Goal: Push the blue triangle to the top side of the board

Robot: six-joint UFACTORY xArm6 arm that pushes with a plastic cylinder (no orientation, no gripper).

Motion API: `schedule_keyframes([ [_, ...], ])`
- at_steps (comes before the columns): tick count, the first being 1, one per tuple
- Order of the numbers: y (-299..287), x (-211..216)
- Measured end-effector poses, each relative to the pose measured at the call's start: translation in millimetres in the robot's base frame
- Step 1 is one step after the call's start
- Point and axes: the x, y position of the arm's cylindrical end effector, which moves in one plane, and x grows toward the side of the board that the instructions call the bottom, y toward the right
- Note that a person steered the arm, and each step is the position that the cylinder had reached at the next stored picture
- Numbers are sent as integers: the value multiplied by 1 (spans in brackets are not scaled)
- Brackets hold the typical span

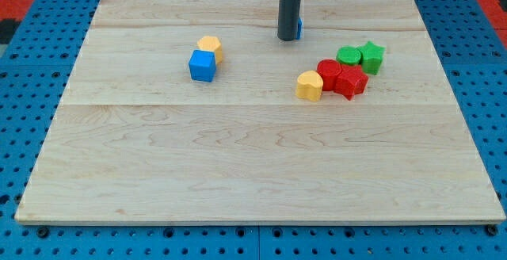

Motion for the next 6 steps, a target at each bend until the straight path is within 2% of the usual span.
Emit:
schedule_keyframes([
  [4, 13, 4],
  [6, 51, 1],
])
